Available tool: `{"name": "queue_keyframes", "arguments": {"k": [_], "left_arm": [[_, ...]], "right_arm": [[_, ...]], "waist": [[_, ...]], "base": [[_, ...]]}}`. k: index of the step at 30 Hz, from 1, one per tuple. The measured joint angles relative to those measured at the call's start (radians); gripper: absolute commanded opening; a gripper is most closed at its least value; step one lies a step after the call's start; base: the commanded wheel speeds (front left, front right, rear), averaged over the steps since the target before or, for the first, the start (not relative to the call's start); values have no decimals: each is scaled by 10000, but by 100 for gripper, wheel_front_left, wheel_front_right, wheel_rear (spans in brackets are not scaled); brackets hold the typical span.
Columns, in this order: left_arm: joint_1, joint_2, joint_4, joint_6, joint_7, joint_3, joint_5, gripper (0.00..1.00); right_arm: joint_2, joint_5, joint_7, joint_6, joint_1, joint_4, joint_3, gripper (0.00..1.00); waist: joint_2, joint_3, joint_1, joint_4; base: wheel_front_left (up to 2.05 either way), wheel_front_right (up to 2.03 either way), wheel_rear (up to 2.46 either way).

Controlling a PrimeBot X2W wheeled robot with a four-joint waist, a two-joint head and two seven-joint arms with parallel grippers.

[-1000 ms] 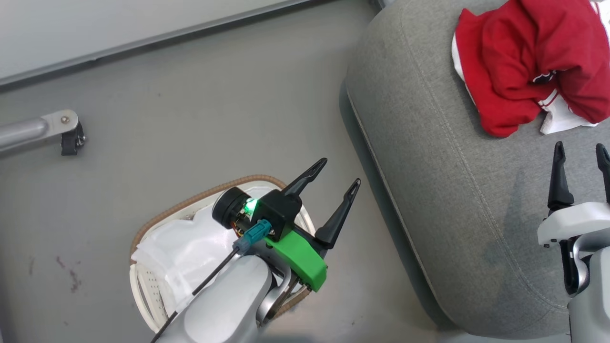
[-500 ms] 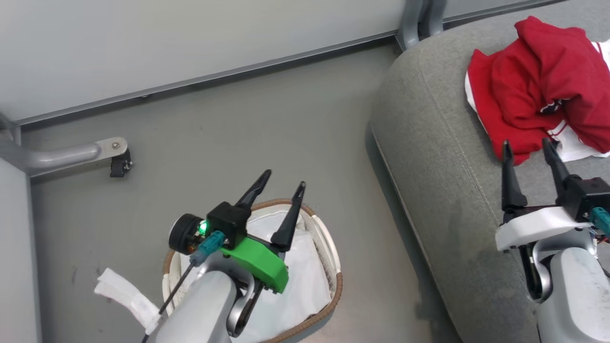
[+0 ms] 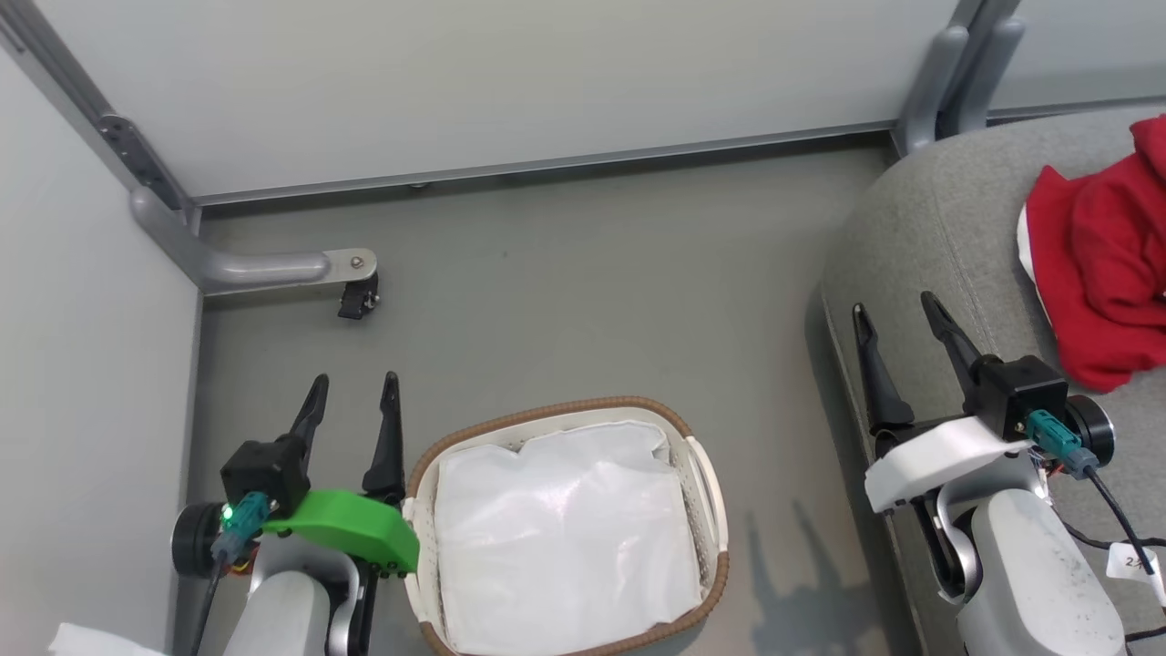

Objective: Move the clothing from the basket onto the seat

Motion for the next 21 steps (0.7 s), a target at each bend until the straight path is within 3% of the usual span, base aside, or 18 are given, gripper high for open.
{"name": "queue_keyframes", "arguments": {"k": [8,16,17,21], "left_arm": [[956,-63,-130,-182,0,1104,437,100],[1954,-86,-366,-286,0,1423,2,100],[2017,-92,-341,-284,0,1417,-35,0],[2136,-134,4,-284,8,1400,-48,0]], "right_arm": [[36,144,2,0,608,221,153,100],[42,316,2,0,1509,313,282,100],[48,316,2,2,1563,345,282,0],[119,324,25,2,1801,686,293,0]], "waist": [[0,-601,0,563],[0,-1270,0,701],[0,-1302,0,697],[0,-1309,0,700]], "base": [[0,0,0],[0,0,0],[0,0,0],[0,0,0]]}}
